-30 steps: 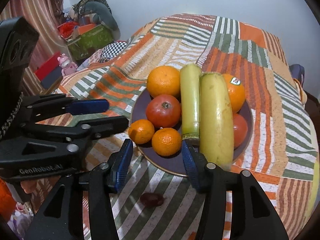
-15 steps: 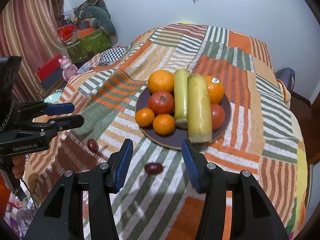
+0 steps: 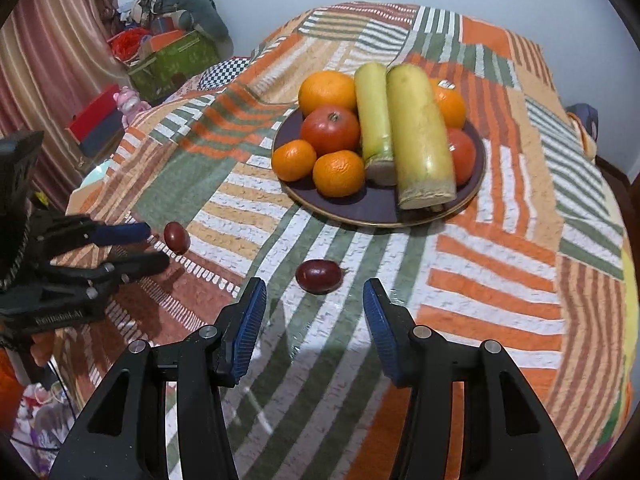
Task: Organize fruits
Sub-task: 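Grasp a dark red date with the left tool while the right tool grasps the other date, then drop both dates onto the plate and open both tools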
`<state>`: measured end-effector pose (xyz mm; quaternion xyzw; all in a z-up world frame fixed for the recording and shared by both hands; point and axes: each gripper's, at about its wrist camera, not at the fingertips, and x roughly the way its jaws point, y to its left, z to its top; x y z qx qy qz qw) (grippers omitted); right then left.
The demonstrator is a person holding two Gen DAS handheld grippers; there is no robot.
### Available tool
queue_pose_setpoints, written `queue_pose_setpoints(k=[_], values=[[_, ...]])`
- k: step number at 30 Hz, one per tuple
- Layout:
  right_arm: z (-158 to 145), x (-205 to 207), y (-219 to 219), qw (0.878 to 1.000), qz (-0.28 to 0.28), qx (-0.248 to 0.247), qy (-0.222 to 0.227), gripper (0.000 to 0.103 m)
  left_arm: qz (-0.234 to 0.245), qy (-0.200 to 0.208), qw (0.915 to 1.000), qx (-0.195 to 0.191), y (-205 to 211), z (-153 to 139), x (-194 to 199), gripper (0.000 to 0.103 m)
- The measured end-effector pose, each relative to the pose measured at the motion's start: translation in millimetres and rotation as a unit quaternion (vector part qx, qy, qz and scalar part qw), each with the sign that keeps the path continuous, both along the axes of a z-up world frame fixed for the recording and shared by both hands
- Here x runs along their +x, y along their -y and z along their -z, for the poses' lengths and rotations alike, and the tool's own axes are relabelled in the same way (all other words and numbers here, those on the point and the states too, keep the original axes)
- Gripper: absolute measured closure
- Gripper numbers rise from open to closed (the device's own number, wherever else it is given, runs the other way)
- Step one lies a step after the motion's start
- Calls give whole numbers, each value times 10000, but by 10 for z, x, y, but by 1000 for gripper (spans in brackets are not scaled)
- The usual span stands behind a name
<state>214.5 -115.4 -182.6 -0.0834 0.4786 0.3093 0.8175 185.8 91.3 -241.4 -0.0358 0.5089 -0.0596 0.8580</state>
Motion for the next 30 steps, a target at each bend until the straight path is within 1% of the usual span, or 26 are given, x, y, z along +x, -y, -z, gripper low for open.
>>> queue_pose_setpoints(k=[2,4,6,8,10,11,12,14,20,25,30], values=[[36,11,-43,10000,-11,-45,-9,56,14,31,10000,64,25,37,11,56],[81,38,-80,9999,-53,-131,-41,56,28,86,9999,48,19,35,17,57],[127,57,-99,9998,-92,-180,-89,56,45,134,9999,23,12,43,33,62],[153,57,-107,9996,-112,-234,-58,58,44,160,9998,62,12,55,48,71],[156,57,-113,9996,-134,-262,-21,62,26,195,9998,90,4,63,60,75],[152,67,-108,9996,-134,-239,-33,66,29,213,9997,67,-1,63,62,77],[149,76,-102,9997,-144,-202,-68,71,19,228,9997,57,0,63,67,77],[137,87,-105,9997,-137,-190,-59,77,-8,258,9997,41,-6,57,58,77],[45,94,-39,10000,-80,24,-12,78,-32,315,9995,34,-6,-16,31,78],[-91,94,44,9998,-10,129,159,78,8,506,9987,48,33,-188,64,78],[-234,158,107,9991,65,205,363,78,46,676,9977,24,96,-325,192,78]])
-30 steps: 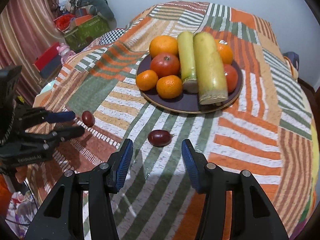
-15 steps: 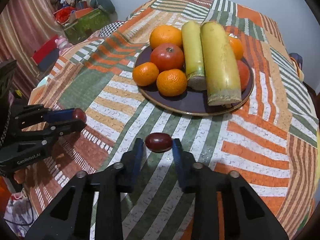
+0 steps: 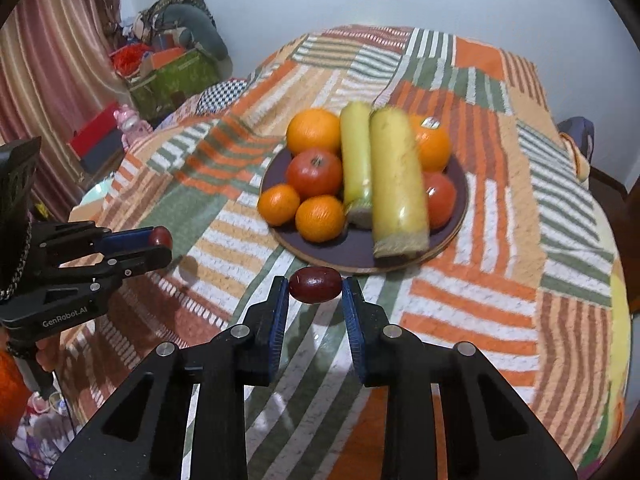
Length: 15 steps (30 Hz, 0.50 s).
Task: Organize fruits
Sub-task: 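Drop both dates onto the plate and open both tools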
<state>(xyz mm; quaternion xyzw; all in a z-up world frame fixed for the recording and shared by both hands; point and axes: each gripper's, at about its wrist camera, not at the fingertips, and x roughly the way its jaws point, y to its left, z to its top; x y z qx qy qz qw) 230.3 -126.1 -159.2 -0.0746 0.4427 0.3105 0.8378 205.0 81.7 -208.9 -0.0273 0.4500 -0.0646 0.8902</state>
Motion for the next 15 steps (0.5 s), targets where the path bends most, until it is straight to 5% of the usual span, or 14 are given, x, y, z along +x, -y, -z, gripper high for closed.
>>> queue_pose_setpoints(k=[15], values=[[-169,343,-135,9994,-59,163,293,77,77,167,9998,-101,117,-60,634,78]])
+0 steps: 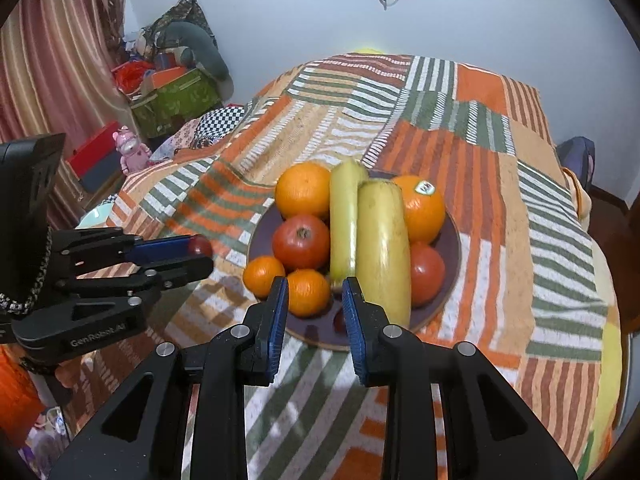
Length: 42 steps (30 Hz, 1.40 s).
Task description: Organize fruits
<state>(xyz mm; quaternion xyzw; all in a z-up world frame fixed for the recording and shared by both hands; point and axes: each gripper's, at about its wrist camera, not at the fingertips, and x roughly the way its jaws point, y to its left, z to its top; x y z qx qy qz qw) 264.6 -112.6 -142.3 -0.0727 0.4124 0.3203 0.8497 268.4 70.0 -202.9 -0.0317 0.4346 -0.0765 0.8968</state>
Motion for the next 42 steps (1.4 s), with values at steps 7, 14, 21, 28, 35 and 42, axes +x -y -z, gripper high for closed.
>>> queue_pose_setpoints(k=[7,14,21,28,35,42], values=[[40,-8,6,9999,-38,-98,83,77,64,-85,9999,-55,-9,71,269,78],[-21,-104,267,9997,88,-172,167,77,54,-267,9995,-147,-11,173,434,75],[-140,-136,474,9989,349,-153,287,74,-89,-208,9995,-223,-54,114,355,54],[-423,-238,553,9971,518,120,545,74,-242,510,9984,91,8,-439,-146,54],[-981,-629,625,9900,582,490,1186,74,-405,1531,9873,111,136,-1225,-816,54],[-1515,-1130,708,9748,628,949,1916,63,-517,2443,9681,190,309,-1883,-1526,53]])
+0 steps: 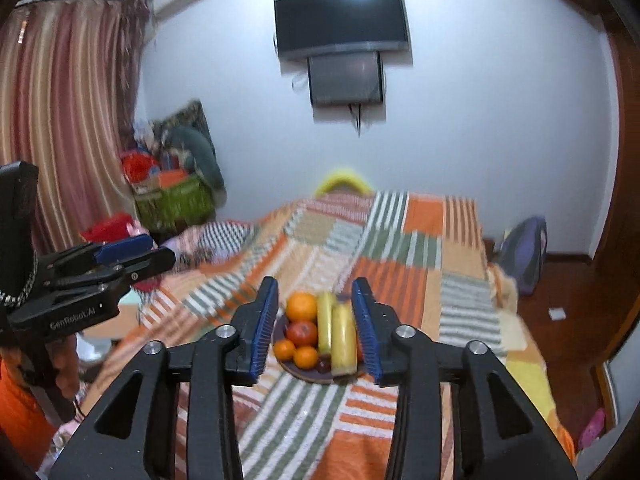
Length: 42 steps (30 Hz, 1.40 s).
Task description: Organize fruits
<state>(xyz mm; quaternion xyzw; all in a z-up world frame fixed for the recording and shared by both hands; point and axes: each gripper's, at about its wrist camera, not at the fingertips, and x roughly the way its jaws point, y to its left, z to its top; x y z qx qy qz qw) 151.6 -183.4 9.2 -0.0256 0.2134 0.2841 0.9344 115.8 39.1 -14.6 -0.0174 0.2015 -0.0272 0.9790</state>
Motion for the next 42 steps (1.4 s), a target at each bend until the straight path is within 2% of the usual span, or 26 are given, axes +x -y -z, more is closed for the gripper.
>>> queue_pose_setpoints(k=[4,6,10,12,15,23,42], values=[[-238,-288,60,9987,56,202,458,53,-109,393,9991,69,79,-228,-334,45],[-325,-410,93,9975,104,306,636,44,-130,562,9983,95,124,-324,-482,44],[-430,-595,147,9949,198,469,868,37,-147,775,9969,30,166,-454,-711,37],[-433,-621,163,9942,248,489,930,26,-169,874,9960,22,184,-496,-803,33],[-432,-670,161,9927,364,481,1047,17,-173,961,9952,12,210,-533,-918,27],[-395,-796,199,9907,566,488,1134,2,-226,1075,9939,62,265,-529,-1019,8],[-374,-874,224,9899,646,410,1196,0,-263,1056,9940,102,294,-499,-1057,6]])
